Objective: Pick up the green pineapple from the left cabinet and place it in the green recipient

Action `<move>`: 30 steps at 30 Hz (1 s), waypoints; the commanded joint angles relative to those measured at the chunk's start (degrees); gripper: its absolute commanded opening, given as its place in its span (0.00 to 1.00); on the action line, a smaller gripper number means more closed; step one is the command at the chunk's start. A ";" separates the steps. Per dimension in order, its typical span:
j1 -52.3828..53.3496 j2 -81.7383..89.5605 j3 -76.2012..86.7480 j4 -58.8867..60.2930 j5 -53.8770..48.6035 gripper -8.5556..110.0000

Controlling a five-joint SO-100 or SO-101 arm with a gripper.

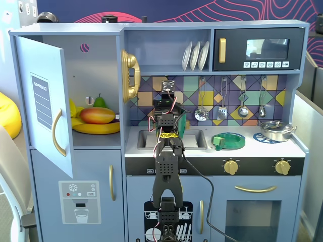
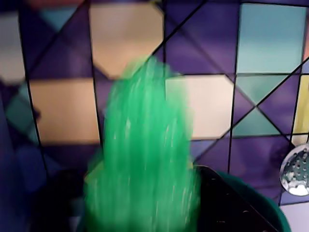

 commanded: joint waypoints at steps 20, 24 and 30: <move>-0.62 55.46 50.10 5.98 -3.60 0.36; 0.53 66.45 65.39 10.02 -4.75 0.36; 1.49 76.46 79.28 16.44 -3.25 0.35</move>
